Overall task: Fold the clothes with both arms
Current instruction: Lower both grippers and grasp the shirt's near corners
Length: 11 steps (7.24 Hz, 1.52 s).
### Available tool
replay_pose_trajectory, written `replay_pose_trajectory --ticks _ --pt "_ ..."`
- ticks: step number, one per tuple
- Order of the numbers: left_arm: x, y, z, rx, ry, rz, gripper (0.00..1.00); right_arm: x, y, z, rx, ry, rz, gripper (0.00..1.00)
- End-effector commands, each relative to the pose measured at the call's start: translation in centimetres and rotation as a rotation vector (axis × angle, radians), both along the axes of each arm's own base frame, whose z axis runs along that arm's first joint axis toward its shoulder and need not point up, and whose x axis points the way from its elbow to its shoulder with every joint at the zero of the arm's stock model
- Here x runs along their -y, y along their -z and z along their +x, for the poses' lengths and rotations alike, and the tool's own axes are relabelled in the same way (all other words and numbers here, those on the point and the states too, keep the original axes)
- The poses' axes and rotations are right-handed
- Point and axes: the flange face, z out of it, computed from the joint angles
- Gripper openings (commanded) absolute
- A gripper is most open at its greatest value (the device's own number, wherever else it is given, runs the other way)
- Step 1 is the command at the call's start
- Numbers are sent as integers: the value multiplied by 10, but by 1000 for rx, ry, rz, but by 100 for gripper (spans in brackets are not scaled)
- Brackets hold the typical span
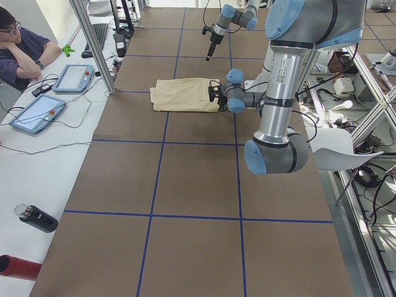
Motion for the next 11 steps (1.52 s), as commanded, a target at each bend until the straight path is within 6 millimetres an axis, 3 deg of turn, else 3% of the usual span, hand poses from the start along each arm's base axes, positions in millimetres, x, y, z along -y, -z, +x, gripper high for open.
replay_pose_trajectory --ticks 1,5,6,8,10,11 --pt "-1 -3 4 6 -2 -7 52 0 1 0 2 -1 -1 100" --pt "-1 -5 5 12 -5 -2 51 0 1 -1 1 -2 0 100" --pt "-1 -5 5 12 -5 -2 45 0 0 -1 0 -2 0 100" --pt "-1 -5 5 13 -5 -3 44 1 0 -1 0 -3 0 100" --pt "-1 -6 5 15 -5 -3 34 0 0 -1 -1 0 -1 100" --pt "-1 -6 5 15 -4 -3 17 1 -3 -3 -7 -3 -3 100"
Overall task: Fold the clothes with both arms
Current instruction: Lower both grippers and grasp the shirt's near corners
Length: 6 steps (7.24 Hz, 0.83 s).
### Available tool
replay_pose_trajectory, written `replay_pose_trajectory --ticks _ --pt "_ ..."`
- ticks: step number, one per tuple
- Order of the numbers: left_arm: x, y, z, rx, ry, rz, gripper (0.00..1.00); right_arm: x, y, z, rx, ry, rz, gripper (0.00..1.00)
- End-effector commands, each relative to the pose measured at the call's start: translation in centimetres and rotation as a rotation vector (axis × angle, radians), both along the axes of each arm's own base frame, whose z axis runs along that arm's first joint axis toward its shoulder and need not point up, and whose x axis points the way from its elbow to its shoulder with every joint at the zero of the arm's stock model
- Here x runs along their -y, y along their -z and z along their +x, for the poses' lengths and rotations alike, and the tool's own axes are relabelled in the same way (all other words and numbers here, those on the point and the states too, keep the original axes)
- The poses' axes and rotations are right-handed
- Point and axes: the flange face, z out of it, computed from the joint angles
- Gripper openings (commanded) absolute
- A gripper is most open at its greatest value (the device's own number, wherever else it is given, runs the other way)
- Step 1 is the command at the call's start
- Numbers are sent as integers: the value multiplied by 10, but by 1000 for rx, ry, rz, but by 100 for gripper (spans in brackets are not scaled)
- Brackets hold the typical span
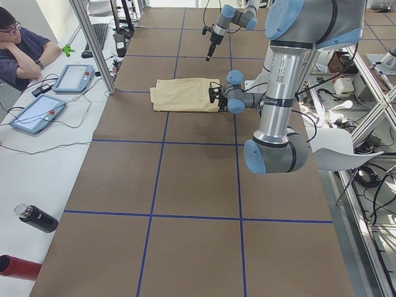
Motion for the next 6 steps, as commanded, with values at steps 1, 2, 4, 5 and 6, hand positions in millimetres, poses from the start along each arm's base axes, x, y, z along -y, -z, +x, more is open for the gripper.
replay_pose_trajectory --ticks 1,2,4,5,6 --pt "0 -1 0 2 1 0 0 1 -4 -5 -8 -2 -3 100" --pt "1 0 -1 1 4 1 0 -2 -2 -9 -1 -16 -28 100" --pt "1 3 -3 -6 5 4 0 -7 32 -44 15 -77 -153 96" --pt "0 4 -4 -8 6 3 0 -4 83 -79 -18 -163 -291 96" --pt "0 5 -5 -11 6 4 0 -4 104 -108 -13 -213 -366 93"
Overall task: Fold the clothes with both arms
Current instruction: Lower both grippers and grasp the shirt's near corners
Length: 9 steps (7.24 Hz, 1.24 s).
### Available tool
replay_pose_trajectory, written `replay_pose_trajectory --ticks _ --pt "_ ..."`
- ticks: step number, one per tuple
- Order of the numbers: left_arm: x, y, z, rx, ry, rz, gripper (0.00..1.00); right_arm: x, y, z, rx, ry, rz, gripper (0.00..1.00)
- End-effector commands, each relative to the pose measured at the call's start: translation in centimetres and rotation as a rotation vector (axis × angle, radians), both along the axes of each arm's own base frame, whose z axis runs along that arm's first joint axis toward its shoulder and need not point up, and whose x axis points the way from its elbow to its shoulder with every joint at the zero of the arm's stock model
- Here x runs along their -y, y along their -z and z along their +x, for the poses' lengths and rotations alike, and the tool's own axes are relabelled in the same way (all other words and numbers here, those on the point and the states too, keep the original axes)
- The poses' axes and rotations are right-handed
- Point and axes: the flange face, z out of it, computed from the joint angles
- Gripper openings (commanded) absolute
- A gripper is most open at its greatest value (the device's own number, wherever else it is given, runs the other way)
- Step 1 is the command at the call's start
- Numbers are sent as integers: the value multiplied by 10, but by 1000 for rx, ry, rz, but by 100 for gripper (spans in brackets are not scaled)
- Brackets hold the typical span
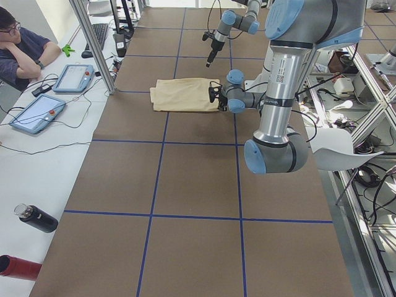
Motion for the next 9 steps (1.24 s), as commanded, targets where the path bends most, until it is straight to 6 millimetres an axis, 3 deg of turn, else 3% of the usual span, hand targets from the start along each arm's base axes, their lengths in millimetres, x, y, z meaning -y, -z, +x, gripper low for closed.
replay_pose_trajectory --ticks 1,3,5,7,9 --pt "0 1 -2 -2 4 0 0 -11 30 -52 -2 -124 -195 87" --pt "-1 1 -2 -4 6 1 0 -30 20 -72 -13 -129 -243 86" --pt "-1 2 -2 -6 7 2 0 -36 -1 -102 3 -121 -250 85" --pt "1 2 -4 -3 22 9 0 -48 2 -110 8 -114 -264 84" --pt "2 3 -5 -6 27 11 0 -50 11 -118 18 -131 -285 77"
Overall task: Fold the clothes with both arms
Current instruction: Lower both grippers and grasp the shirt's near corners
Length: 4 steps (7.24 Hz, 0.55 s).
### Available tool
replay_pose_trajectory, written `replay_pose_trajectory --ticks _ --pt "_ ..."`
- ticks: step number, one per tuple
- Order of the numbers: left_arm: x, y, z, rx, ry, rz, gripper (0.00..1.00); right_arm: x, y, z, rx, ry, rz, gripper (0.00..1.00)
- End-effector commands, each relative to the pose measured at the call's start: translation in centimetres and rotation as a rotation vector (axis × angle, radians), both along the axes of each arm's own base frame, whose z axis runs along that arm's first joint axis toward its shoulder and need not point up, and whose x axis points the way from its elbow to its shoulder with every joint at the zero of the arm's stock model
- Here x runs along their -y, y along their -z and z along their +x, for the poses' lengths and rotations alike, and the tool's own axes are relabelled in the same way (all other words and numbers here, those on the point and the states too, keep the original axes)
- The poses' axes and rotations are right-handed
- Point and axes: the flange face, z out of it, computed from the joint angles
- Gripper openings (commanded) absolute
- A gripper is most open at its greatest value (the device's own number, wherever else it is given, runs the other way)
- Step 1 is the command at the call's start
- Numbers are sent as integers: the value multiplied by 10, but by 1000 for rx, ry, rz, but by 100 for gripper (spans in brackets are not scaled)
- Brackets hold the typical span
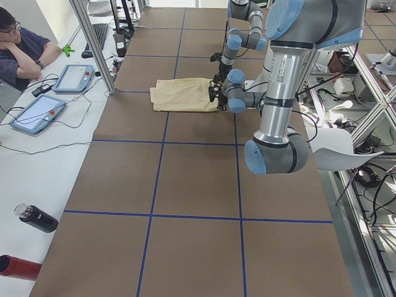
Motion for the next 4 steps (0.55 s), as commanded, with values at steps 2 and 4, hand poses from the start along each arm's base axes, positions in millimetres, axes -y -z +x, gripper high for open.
replay_pose_trajectory --ticks 2,4 --pt "0 1 0 -2 2 2 0 0 2 -10 1 -25 -18 62" --pt "0 4 -3 -9 4 4 0 0 2 -10 14 -67 -45 4"
